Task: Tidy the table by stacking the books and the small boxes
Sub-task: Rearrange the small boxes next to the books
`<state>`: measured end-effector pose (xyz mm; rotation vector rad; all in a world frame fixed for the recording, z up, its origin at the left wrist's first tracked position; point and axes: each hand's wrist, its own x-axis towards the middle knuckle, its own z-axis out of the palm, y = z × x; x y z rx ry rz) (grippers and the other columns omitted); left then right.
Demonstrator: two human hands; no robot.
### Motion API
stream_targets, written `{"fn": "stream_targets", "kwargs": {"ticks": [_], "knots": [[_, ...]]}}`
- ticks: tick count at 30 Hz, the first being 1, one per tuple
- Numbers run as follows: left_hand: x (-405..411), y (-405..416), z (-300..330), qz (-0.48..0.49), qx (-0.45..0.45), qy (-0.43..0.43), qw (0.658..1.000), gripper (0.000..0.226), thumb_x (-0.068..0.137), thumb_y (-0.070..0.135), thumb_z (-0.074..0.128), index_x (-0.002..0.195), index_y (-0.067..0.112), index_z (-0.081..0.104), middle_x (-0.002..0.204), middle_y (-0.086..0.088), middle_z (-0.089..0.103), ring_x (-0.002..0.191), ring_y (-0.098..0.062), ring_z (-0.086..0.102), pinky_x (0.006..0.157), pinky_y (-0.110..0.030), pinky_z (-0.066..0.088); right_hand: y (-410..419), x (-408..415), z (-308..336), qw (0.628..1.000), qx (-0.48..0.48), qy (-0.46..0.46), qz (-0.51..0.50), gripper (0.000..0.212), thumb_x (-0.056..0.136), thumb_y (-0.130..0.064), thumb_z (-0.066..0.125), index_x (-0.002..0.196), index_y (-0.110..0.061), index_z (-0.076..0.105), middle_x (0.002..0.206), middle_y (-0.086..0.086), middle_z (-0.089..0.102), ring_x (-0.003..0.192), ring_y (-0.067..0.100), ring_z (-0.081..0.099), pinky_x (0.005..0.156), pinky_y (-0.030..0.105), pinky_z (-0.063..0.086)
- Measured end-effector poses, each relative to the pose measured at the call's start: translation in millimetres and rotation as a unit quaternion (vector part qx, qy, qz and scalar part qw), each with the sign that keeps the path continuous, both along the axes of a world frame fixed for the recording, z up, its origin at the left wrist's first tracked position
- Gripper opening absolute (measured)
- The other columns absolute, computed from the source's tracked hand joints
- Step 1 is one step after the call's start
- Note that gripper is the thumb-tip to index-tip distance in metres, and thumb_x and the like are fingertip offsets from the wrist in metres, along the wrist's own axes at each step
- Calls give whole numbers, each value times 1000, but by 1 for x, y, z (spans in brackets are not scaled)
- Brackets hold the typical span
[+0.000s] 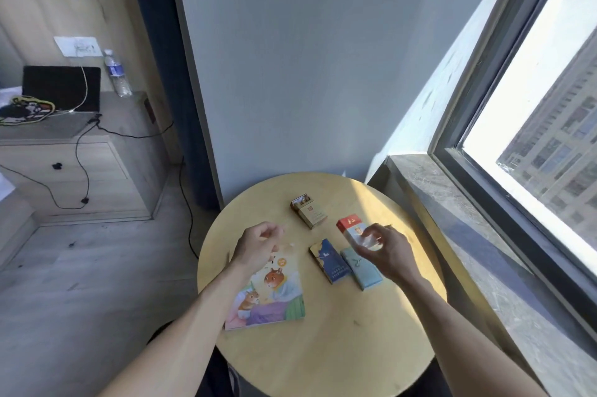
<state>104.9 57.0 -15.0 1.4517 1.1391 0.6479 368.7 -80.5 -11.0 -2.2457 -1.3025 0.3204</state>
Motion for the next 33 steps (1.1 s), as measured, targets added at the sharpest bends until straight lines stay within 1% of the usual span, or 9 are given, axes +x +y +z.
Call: {"fn": "stream_targets", "kwargs": {"ticks": [4,7,9,12,16,23,26,29,33], "knots": [[0,12,-12,1,0,7,1000,16,100,31,63,98,21,75,109,-6,72,78,-15,66,61,-27,53,-8,38,-8,997,-48,-2,-54,31,77,-48,83,95,-34,63,118,5,67,99,20,59,74,36,52],[4,21,-20,1,2,10,1000,16,100,28,62,92,25,76,108,-7,74,73,-14,63,60,-28,52,0,45,-13,994,-75,-22,-81,31,75,-61,78,89,-36,65,127,4,64,109,23,56,85,45,54],[6,25,-23,0,7,13,1000,17,99,27,62,89,26,76,104,-8,74,72,-14,62,60,-29,52,16,40,-14,993,-77,-46,-76,30,78,-59,76,90,-33,69,125,4,64,110,24,55,88,47,52],[7,32,-31,-2,9,20,1000,19,98,26,63,85,27,77,100,-10,74,71,-14,62,60,-33,53,54,16,-12,991,-83,-104,-32,29,84,-53,73,98,-28,69,120,4,65,110,27,55,89,45,48],[0,41,-38,-6,15,32,999,20,96,30,64,82,33,77,95,-5,75,70,-14,66,72,-45,60,106,-21,-13,990,-91,-110,21,32,86,-49,71,109,-26,67,126,5,63,120,30,51,95,46,42],[-14,55,-40,5,9,41,999,19,97,28,64,83,31,77,81,6,73,69,-10,63,72,-38,56,142,-48,-31,980,-148,-134,-11,33,84,-41,68,110,-22,63,111,5,65,111,30,52,91,45,40],[-16,59,-41,14,5,40,999,19,97,28,64,83,31,77,79,7,73,69,-11,63,71,-34,54,145,-49,-33,982,-129,-138,-9,28,83,-38,66,105,-22,63,104,5,67,107,30,52,87,43,39],[-18,63,-39,23,0,39,999,16,97,26,64,88,25,77,80,4,73,69,-12,64,70,-36,55,143,-51,-30,992,-74,-101,9,17,82,-35,68,94,-25,61,93,-1,64,101,26,52,80,38,34],[-21,70,-33,74,13,24,997,11,95,33,65,94,32,75,88,2,74,81,-20,69,80,-44,58,137,-63,-22,993,4,-63,101,24,77,-43,76,87,-30,59,84,-8,62,90,21,50,74,36,34]]}}
